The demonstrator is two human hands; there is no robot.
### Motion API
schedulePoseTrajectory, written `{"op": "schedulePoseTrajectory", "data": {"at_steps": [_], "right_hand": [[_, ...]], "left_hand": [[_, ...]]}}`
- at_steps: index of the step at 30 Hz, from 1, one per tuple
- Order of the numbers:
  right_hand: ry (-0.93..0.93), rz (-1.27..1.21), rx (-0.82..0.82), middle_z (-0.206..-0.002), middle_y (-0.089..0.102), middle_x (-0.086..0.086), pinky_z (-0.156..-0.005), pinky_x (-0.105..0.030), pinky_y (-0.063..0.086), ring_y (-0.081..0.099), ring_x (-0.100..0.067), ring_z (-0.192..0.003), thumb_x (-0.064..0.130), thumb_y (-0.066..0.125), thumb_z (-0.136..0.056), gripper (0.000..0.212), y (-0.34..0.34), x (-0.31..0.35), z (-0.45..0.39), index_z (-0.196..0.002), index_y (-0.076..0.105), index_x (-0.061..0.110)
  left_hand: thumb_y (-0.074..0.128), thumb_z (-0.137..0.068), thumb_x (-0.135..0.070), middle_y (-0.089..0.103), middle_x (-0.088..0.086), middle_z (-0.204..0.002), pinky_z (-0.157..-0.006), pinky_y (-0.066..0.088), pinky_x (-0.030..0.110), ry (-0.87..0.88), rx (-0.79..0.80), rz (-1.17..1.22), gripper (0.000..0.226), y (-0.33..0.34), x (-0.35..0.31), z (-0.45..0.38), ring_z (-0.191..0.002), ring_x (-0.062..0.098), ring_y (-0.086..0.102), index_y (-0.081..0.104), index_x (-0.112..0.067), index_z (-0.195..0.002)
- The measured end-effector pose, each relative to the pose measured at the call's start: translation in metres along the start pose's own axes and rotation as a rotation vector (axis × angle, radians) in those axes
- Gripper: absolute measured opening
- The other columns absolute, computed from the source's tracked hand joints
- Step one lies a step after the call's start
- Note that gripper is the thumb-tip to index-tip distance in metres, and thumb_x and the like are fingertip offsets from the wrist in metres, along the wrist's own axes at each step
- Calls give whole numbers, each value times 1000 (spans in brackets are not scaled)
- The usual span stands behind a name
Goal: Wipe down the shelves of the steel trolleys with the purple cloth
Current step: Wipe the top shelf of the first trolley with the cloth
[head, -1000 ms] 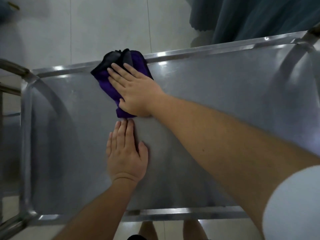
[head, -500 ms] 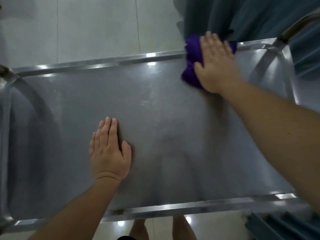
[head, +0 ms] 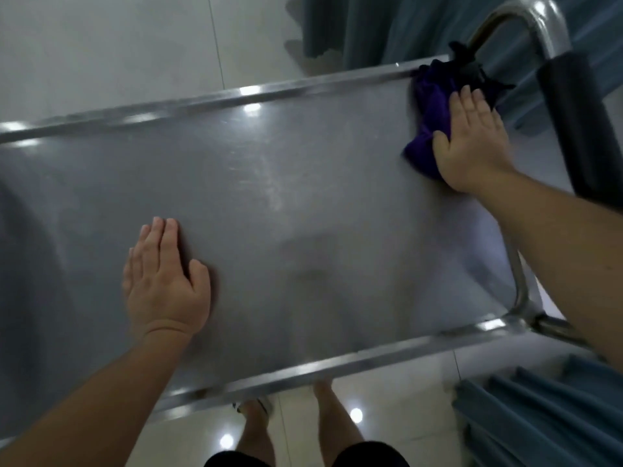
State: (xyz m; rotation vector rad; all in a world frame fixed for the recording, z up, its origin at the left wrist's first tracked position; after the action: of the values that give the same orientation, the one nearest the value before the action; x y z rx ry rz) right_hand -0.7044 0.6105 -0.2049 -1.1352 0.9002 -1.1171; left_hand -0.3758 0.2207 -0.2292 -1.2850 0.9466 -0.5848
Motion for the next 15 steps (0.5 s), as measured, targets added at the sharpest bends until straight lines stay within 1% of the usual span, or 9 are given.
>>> {"op": "schedulePoseTrajectory", "data": {"at_steps": [3,7,10,13,15], "right_hand": [[8,-34,-1,-173,4,-8,-128,-41,3,2,-22,-160,52,18,-98,79,11,-12,43,-165,7,12],[-2,-65,-10,-173,6,-9,-128,-41,3,6,-23,-159,49,23,-103,74,37,-22,132,-165,5,11],[-8,-46,49,-173,5,-8,-127,-42,5,6,-22,-159,49,22,-103,74,50,-33,192,-165,3,12],[-42,-48,145,-173,-2,-3,-127,-42,3,-1,-18,-159,48,23,-103,75,58,-47,246,-165,-3,16],[-86,-53,211,-173,-3,-3,-128,-44,4,-4,-17,-159,48,24,-102,75,64,-52,278,-166,-3,17]], "left_hand": [[40,-95,-37,30,9,-172,-130,15,49,1,0,1,73,-1,1,0,-160,27,21,31,-15,-164],[39,-96,-37,28,7,-172,-131,14,49,-6,3,3,72,-3,0,1,-161,25,19,29,-17,-165],[38,-96,-37,28,9,-172,-130,15,51,5,-5,16,72,-3,-2,0,-160,27,20,31,-15,-164],[40,-95,-37,29,10,-171,-129,16,52,2,-17,32,72,-3,0,0,-160,28,21,32,-16,-163],[40,-95,-37,29,9,-171,-129,15,52,1,-13,33,72,-3,0,0,-160,27,20,31,-16,-163]]}}
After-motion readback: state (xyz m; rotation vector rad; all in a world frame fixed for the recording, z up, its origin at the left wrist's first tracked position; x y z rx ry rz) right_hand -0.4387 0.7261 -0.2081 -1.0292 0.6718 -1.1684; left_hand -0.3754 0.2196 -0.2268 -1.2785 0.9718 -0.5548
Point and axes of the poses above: each hand's wrist, its own z-axis away from the middle knuckle, its own y-axis out of the palm, x = y × z, the point moved 5 cm from there along -z, towards the middle knuckle
